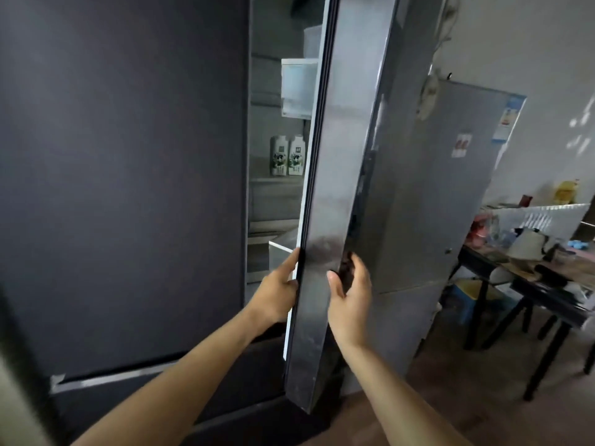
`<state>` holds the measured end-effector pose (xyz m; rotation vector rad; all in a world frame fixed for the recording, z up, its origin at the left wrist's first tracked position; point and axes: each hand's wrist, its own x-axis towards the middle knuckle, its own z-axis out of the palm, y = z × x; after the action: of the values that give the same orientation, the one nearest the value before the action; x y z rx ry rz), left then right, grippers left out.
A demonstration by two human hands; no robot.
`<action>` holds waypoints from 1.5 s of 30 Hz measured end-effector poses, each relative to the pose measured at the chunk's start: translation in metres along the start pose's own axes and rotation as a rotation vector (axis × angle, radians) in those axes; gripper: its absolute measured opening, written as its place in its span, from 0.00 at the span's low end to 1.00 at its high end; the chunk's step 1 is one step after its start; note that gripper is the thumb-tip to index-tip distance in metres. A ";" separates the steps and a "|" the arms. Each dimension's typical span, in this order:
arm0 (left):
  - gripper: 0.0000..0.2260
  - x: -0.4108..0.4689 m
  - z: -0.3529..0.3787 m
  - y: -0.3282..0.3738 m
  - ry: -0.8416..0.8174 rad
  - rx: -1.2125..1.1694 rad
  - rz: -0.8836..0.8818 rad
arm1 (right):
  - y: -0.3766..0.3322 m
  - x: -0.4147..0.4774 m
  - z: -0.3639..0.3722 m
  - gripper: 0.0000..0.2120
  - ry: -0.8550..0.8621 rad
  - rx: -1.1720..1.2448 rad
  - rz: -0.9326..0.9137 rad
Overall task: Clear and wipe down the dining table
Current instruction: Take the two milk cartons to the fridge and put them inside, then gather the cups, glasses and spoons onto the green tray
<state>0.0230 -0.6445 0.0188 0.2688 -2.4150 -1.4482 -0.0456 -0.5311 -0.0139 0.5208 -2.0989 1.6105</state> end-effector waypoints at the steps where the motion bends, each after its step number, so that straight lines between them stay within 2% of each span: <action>1: 0.30 0.002 -0.008 -0.002 0.012 -0.013 -0.019 | -0.005 0.000 0.009 0.24 -0.004 -0.012 -0.003; 8: 0.27 0.001 -0.051 -0.043 0.122 -0.025 -0.133 | -0.030 0.007 0.072 0.25 -0.055 -0.073 0.072; 11: 0.27 -0.004 -0.063 -0.053 0.141 -0.027 -0.139 | -0.036 0.014 0.091 0.27 -0.158 -0.020 0.128; 15: 0.27 -0.002 -0.072 -0.056 0.141 -0.037 -0.159 | -0.038 0.021 0.101 0.27 -0.309 0.043 0.144; 22: 0.27 0.024 -0.058 -0.058 0.038 -0.007 -0.165 | -0.011 0.024 0.084 0.26 -0.353 0.077 0.241; 33: 0.24 0.074 0.054 -0.029 -0.220 -0.100 -0.137 | 0.060 0.045 -0.021 0.25 -0.172 -0.047 0.382; 39: 0.24 0.090 0.149 0.005 -0.391 -0.147 -0.088 | 0.101 0.051 -0.114 0.26 -0.078 -0.158 0.455; 45: 0.23 0.087 0.263 0.046 -0.563 -0.138 -0.043 | 0.135 0.040 -0.223 0.25 0.098 -0.178 0.544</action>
<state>-0.1524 -0.4335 -0.0423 -0.1435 -2.7159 -1.9043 -0.1266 -0.2826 -0.0500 -0.2069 -2.4077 1.6465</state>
